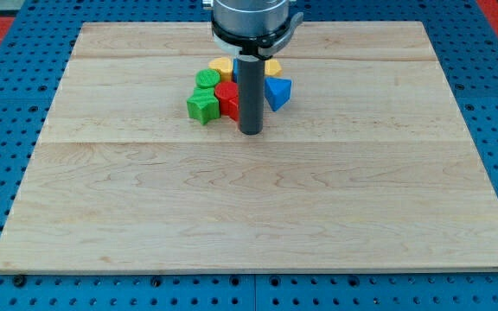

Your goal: Place the red star below the blue triangle

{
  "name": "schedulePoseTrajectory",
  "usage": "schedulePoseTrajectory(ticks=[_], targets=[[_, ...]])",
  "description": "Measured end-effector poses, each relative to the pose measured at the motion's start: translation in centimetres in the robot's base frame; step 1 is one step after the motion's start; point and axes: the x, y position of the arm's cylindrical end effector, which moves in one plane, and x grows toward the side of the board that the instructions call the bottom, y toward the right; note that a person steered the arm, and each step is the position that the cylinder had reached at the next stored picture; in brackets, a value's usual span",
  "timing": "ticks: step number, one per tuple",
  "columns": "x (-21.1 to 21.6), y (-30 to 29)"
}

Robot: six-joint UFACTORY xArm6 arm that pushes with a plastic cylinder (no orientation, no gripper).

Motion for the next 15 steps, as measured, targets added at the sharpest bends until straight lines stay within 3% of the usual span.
schedulePoseTrajectory(ticks=[1,2,5,9,10,12,15], targets=[[1.0,3.2],[3.2,2.7],[-0.7,-3.5],[-0.7,4.6],[-0.9,10.7],[-9.0,11.2],[-8.9,8.8]])
